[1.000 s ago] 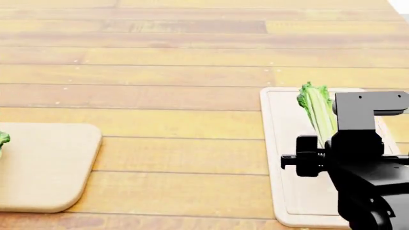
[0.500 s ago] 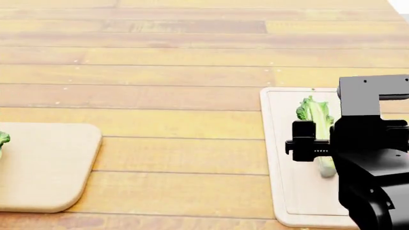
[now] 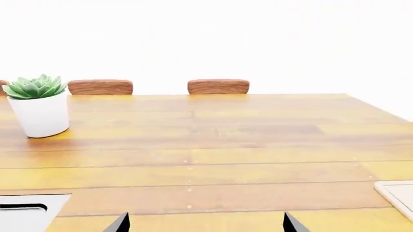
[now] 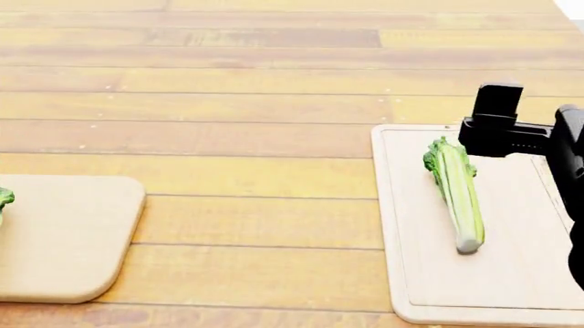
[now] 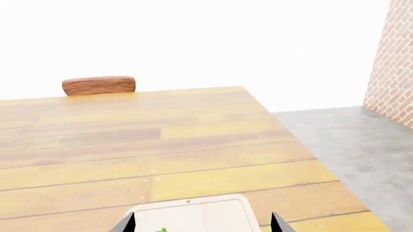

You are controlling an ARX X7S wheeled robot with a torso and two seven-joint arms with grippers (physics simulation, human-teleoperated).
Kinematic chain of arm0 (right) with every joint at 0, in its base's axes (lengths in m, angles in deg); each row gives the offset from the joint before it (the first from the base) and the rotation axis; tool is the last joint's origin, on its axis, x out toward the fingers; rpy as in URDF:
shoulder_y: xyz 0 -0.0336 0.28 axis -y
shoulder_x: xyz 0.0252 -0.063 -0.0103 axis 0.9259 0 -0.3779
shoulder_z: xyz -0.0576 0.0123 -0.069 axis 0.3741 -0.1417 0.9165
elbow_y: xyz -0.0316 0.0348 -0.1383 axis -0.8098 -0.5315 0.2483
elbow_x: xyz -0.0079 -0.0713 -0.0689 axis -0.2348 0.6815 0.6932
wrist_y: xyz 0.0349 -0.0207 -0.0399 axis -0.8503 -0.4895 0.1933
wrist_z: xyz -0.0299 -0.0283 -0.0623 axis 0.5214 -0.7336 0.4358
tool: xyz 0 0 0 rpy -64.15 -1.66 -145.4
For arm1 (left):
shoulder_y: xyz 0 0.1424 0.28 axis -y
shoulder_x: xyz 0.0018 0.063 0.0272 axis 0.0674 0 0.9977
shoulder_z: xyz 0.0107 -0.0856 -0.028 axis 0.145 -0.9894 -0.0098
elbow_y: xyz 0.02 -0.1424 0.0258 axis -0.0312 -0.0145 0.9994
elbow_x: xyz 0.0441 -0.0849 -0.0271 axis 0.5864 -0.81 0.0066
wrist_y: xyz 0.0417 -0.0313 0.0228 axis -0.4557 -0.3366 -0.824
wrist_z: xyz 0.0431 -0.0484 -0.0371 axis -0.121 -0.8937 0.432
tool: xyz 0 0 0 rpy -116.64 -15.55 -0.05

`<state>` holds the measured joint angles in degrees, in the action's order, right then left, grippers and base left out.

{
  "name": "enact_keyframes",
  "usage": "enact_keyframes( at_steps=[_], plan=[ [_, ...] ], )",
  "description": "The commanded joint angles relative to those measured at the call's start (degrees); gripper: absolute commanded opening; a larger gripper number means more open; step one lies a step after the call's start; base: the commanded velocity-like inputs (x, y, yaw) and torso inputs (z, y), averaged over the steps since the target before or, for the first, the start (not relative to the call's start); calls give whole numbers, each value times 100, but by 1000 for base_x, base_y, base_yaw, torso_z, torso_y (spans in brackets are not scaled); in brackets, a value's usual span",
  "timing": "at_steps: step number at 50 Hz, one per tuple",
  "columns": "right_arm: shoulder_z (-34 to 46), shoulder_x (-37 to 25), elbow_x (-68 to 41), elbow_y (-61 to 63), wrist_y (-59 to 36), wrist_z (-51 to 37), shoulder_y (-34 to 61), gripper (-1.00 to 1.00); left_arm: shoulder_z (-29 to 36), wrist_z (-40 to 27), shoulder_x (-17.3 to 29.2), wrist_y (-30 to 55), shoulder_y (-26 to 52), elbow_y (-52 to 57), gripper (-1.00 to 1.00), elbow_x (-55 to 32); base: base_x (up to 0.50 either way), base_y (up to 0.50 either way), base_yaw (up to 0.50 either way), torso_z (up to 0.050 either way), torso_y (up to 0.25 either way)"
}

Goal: Place the celery and the celery on separate cutting boards.

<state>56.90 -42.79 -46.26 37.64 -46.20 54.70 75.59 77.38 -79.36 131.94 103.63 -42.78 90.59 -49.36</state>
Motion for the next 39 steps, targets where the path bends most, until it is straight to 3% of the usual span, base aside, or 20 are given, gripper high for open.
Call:
enact_keyframes(
  at_steps=[1, 10, 31, 39],
  plan=[
    [-360, -256, -680, 504, -663, -177, 602, 100, 581, -896, 252, 525, 1699, -197, 100, -1095, 0, 0, 0, 0, 0],
    [-94, -326, -623, 394, -656, 5, 1084, 100, 1272, -1370, 129, 858, 3287, -775, 100, -1751, 0, 0, 0, 0, 0],
    [407, -430, -108, 387, 153, 598, 1194, 100, 2019, -1940, 10, 1182, 4949, -1642, 100, -2481, 0, 0, 0, 0, 0],
    [614, -533, 116, 459, 358, 736, 1184, 100, 2177, -2024, -28, 1242, 5213, -1727, 100, -2521, 0, 0, 0, 0, 0]
  ],
)
